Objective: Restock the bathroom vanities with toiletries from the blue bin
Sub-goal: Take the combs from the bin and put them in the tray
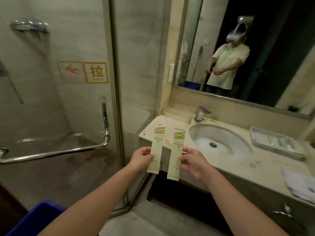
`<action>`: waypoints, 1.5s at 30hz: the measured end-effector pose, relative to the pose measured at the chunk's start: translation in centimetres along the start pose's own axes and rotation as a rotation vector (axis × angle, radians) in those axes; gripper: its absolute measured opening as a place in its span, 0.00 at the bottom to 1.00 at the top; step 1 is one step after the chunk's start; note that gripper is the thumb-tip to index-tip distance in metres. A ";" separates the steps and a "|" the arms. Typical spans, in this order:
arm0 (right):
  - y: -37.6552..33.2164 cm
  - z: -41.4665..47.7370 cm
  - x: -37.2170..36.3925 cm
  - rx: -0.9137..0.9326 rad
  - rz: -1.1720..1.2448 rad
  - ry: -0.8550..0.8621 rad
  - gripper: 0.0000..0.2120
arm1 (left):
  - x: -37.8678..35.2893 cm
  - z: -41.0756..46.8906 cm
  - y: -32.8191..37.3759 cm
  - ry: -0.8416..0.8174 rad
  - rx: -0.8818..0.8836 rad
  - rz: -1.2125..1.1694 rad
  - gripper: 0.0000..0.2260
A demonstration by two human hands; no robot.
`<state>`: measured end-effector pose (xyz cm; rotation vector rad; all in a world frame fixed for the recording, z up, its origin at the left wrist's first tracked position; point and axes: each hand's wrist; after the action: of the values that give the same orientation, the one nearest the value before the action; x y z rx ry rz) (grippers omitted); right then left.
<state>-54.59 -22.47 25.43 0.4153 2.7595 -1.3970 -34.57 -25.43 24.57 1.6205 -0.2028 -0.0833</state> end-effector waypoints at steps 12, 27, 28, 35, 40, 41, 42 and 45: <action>-2.8 -4.8 21.7 0.098 0.109 0.215 0.17 | -22.5 1.8 1.8 -0.232 -0.022 -0.078 0.08; -3.1 -5.1 35.7 0.104 0.288 0.383 0.16 | -37.8 5.6 3.0 -0.479 -0.027 0.031 0.07; -3.3 -4.8 36.4 0.105 0.294 0.398 0.16 | -38.8 6.2 3.0 -0.498 -0.027 0.038 0.06; -6.6 -1.1 41.7 0.120 0.357 0.534 0.14 | -45.4 12.8 3.5 -0.673 -0.058 0.092 0.06; -9.5 1.7 45.1 0.150 0.395 0.632 0.13 | -49.8 17.8 4.5 -0.727 -0.116 0.129 0.05; -9.9 2.2 45.7 0.156 0.401 0.651 0.13 | -50.5 18.7 4.6 -0.737 -0.124 0.128 0.05; -10.3 2.7 46.2 0.160 0.403 0.669 0.13 | -51.3 19.5 4.7 -0.745 -0.127 0.128 0.05; -11.4 4.0 48.0 0.145 0.404 0.720 0.14 | -53.4 21.6 4.6 -0.765 -0.106 0.112 0.05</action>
<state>-104.02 -21.24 25.39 1.6633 2.7729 -1.5544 -91.15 -37.19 24.08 1.4022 -0.8589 -0.6187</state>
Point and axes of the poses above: each hand's wrist, its own z-axis towards the middle knuckle, its own x-axis out of the back of the hand, y = z × x, and after that the axes turned 14 degrees about -x, right-handed
